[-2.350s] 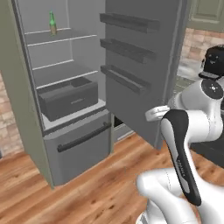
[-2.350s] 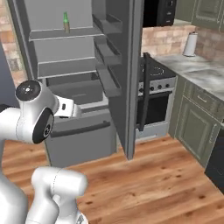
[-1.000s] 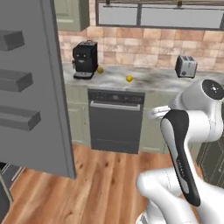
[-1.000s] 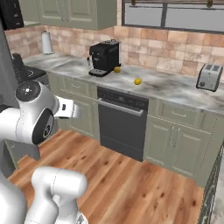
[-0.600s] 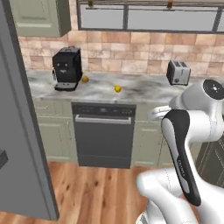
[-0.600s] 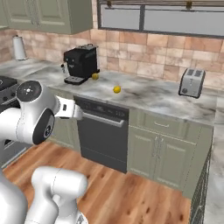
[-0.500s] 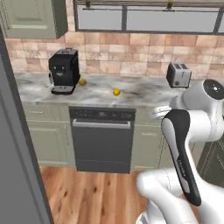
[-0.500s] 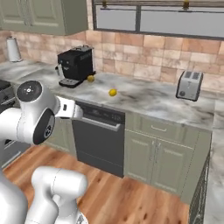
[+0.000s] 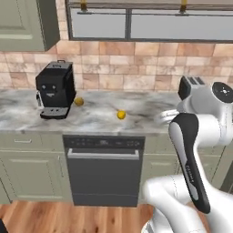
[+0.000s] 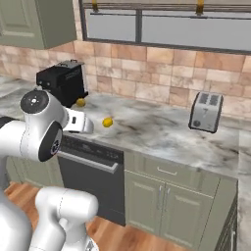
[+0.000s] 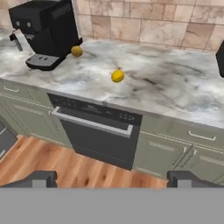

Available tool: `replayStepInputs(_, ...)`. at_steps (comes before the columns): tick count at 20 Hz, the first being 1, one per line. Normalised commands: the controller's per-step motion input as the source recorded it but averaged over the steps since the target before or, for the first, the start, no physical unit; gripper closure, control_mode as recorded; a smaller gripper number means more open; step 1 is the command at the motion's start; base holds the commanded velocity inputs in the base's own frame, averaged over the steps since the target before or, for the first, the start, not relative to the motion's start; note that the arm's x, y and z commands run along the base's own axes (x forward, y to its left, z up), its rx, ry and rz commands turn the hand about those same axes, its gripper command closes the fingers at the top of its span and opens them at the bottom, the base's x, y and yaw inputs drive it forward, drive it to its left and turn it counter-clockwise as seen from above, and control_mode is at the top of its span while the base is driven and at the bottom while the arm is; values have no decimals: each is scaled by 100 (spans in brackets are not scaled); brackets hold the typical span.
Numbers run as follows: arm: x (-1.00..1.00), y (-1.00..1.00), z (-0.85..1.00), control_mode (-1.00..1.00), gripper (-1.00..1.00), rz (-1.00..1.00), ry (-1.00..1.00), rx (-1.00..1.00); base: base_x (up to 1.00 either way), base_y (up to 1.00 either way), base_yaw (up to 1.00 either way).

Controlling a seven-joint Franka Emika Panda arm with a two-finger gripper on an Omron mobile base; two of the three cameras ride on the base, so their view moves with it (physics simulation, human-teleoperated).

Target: Place the beer on the top shelf of the fridge to keep it out of children's reach, and place the lemon and squash on lower shelves for easy access.

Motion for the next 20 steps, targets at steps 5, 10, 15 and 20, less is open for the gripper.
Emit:
replayStepInputs(5,0,0,0,100,-100,0,0,0,73,53,-4)
replayStepInputs(10,0,0,0,100,-100,0,0,0,69,55,-2)
replayStepInputs(15,0,0,0,100,-100,0,0,0,69,21,0)
replayStepInputs(20,11,0,-7,-100,-100,0,0,0,49,0,0)
